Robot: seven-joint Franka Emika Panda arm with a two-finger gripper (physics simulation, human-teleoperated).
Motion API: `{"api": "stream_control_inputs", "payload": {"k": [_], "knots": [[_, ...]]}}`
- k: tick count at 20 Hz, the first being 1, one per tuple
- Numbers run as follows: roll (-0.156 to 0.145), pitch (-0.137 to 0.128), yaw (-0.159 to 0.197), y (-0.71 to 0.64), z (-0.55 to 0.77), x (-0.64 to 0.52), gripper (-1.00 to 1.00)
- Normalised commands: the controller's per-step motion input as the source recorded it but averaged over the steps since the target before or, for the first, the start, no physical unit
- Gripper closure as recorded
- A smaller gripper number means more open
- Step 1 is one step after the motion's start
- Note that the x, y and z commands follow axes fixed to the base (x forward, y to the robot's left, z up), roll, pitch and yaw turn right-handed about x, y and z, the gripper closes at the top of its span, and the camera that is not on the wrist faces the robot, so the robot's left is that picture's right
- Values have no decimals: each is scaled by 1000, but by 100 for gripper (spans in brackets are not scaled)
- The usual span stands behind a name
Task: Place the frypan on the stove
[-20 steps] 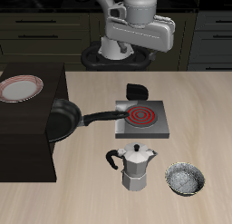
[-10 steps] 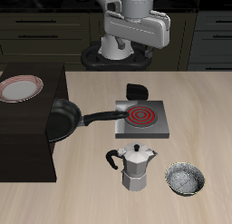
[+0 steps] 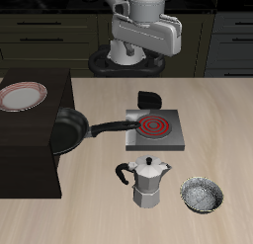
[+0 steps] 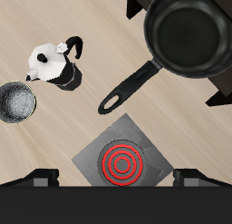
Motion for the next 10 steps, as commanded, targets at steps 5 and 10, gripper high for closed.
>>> {"api": "stream_control_inputs", "payload": {"k": [5,10], "knots": [[-8,-4,-82,-78,-82,154,-100],[1,-17,-45,-49,28,30,-100]]}}
